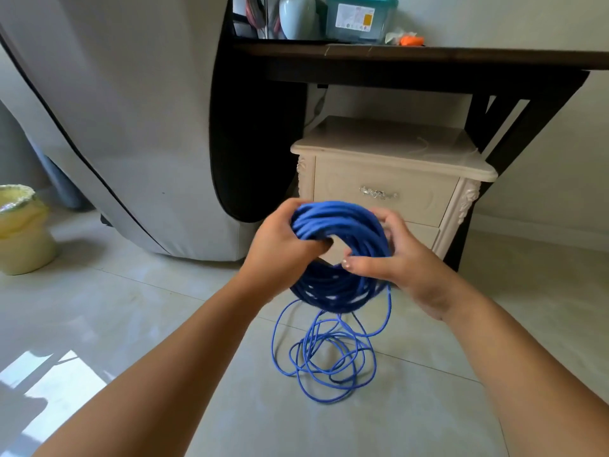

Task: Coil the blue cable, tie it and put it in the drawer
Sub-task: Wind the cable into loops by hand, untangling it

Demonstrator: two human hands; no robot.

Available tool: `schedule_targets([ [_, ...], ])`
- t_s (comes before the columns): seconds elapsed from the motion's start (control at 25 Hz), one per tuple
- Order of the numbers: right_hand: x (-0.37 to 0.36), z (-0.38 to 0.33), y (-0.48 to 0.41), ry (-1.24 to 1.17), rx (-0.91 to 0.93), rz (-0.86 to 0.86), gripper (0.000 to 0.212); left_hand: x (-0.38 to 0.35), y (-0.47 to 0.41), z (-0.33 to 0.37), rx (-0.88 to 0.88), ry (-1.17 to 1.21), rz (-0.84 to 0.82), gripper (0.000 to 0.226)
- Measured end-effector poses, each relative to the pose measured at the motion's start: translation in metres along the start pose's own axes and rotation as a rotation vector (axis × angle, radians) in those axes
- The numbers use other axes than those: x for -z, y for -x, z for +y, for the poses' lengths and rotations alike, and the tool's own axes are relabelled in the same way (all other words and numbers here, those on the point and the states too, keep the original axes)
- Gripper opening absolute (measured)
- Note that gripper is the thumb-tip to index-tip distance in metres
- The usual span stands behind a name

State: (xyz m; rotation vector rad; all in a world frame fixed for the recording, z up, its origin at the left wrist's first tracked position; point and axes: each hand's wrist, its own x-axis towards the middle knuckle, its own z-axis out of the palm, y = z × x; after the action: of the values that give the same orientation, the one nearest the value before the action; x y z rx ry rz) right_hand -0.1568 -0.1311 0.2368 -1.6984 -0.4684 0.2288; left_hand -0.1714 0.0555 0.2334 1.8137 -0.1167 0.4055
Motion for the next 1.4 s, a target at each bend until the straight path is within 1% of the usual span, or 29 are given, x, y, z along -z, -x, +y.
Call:
schedule_targets([
  [0.04,0.002,0.002,0.002,-0.027,-0.027,-0.055,0.079,0.002,-0.002,0.002,0.062,0.119,0.052,0.039],
  [0.12,-0.001,0.005,0.003,0.015,-0.047,-0.112,0.084,0.008,-0.006,0.003,0.161,0.297,0.104,0.039],
  [0.2,-0.010,0.011,0.002,0.042,-0.052,-0.096,0.087,0.009,-0.007,0.004,0.222,0.413,0.093,0.037],
  [0.24,-0.017,0.013,0.001,0.016,-0.035,-0.076,0.083,0.007,-0.007,0.005,0.244,0.479,0.082,0.034],
  [0.32,-0.029,0.014,-0.001,-0.140,0.021,0.014,0.064,-0.002,-0.004,0.006,0.287,0.611,0.074,0.027],
  [0.4,-0.036,0.011,-0.003,-0.349,0.076,0.161,0.038,-0.011,0.001,0.009,0.327,0.656,0.066,0.024],
  [0.48,-0.034,0.011,-0.009,-0.466,0.042,0.292,0.025,-0.015,0.004,0.002,0.359,0.524,0.012,0.028],
  [0.52,-0.031,0.011,-0.011,-0.468,0.012,0.348,0.025,-0.012,0.006,0.000,0.382,0.438,-0.053,0.032],
  [0.6,-0.023,0.011,-0.015,-0.386,-0.031,0.409,0.028,-0.004,0.006,-0.002,0.433,0.316,-0.224,0.046],
  [0.64,-0.019,0.010,-0.016,-0.310,-0.031,0.427,0.029,0.001,0.004,-0.004,0.433,0.294,-0.271,0.057],
  [0.68,-0.015,0.009,-0.016,-0.189,-0.016,0.435,0.031,0.007,0.001,-0.006,0.408,0.291,-0.281,0.070],
  [0.72,-0.013,0.008,-0.015,-0.022,0.002,0.424,0.036,0.011,-0.001,-0.006,0.359,0.266,-0.269,0.083],
  [0.76,-0.011,0.007,-0.013,0.146,0.021,0.387,0.040,0.014,-0.003,-0.006,0.273,0.163,-0.262,0.094],
  [0.8,-0.010,0.006,-0.012,0.292,0.032,0.325,0.043,0.016,-0.003,-0.005,0.159,-0.019,-0.291,0.099],
  [0.88,-0.012,0.002,-0.008,0.515,0.040,0.172,0.049,0.012,-0.001,-0.005,-0.096,-0.379,-0.394,0.099],
  [0.92,-0.014,0.000,-0.007,0.604,0.050,0.114,0.051,0.009,0.001,-0.007,-0.162,-0.457,-0.418,0.096],
  [1.0,-0.019,-0.002,-0.005,0.690,0.077,0.090,0.054,0.002,0.003,-0.008,-0.178,-0.443,-0.373,0.085],
  [1.08,-0.022,-0.003,-0.004,0.594,0.116,0.155,0.058,-0.001,0.000,-0.008,-0.173,-0.386,-0.279,0.068],
  [1.16,-0.018,-0.003,-0.004,0.398,0.136,0.185,0.068,-0.002,-0.002,-0.009,-0.131,-0.306,-0.207,0.060],
  [1.2,-0.016,-0.003,-0.005,0.298,0.125,0.161,0.073,-0.003,-0.002,-0.008,-0.097,-0.253,-0.181,0.058],
  [1.28,-0.008,-0.002,-0.005,0.100,0.059,0.046,0.083,-0.005,0.001,-0.005,-0.011,-0.119,-0.147,0.053],
  [1.32,-0.004,0.000,-0.006,0.029,0.019,-0.013,0.088,-0.005,0.001,-0.003,0.035,-0.042,-0.116,0.051],
  [1.4,0.004,0.006,-0.006,-0.031,-0.061,-0.100,0.101,0.000,-0.004,-0.003,0.134,0.129,-0.028,0.049],
])
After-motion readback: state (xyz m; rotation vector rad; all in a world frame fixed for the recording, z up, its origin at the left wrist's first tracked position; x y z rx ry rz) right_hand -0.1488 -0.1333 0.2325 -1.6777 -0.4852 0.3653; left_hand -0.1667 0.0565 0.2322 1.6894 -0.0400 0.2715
